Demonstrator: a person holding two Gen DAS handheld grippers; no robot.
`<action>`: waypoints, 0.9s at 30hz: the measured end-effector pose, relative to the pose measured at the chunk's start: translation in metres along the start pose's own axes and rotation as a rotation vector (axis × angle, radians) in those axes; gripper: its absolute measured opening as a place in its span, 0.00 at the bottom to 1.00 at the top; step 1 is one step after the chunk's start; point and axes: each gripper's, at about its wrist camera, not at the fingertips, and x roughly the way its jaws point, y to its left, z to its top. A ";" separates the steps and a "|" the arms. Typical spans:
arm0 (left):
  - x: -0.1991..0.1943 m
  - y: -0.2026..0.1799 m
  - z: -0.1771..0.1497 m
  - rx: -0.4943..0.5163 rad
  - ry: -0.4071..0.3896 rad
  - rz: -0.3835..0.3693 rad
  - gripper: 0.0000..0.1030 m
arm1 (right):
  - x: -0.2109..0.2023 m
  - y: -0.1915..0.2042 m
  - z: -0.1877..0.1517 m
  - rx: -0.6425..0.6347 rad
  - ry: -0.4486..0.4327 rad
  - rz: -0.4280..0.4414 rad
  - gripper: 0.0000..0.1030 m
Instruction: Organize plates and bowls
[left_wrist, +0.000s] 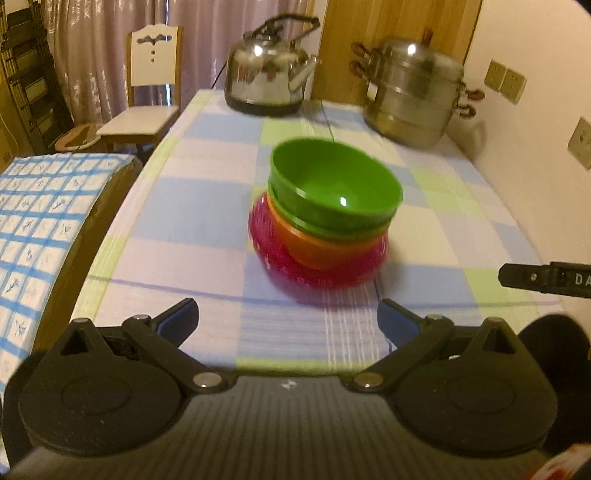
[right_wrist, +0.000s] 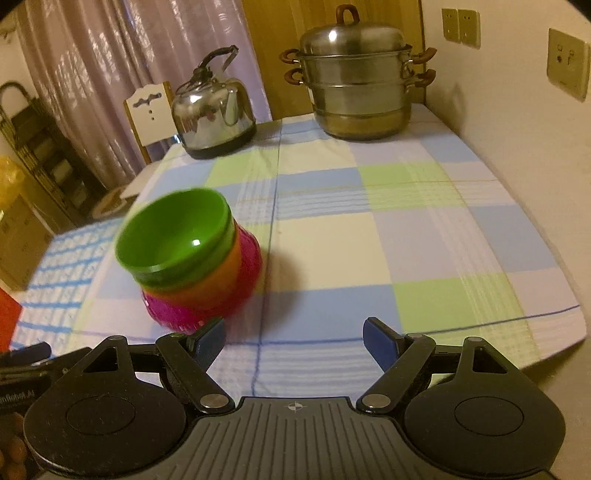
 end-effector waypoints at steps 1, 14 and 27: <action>0.001 -0.002 -0.004 0.004 0.005 0.003 0.99 | -0.002 0.001 -0.006 -0.015 -0.004 -0.008 0.79; 0.002 -0.010 -0.025 0.037 0.027 0.024 0.99 | 0.003 0.019 -0.054 -0.089 0.026 -0.011 0.79; 0.005 -0.020 -0.033 0.076 0.034 0.053 0.99 | 0.003 0.024 -0.061 -0.117 0.020 -0.021 0.79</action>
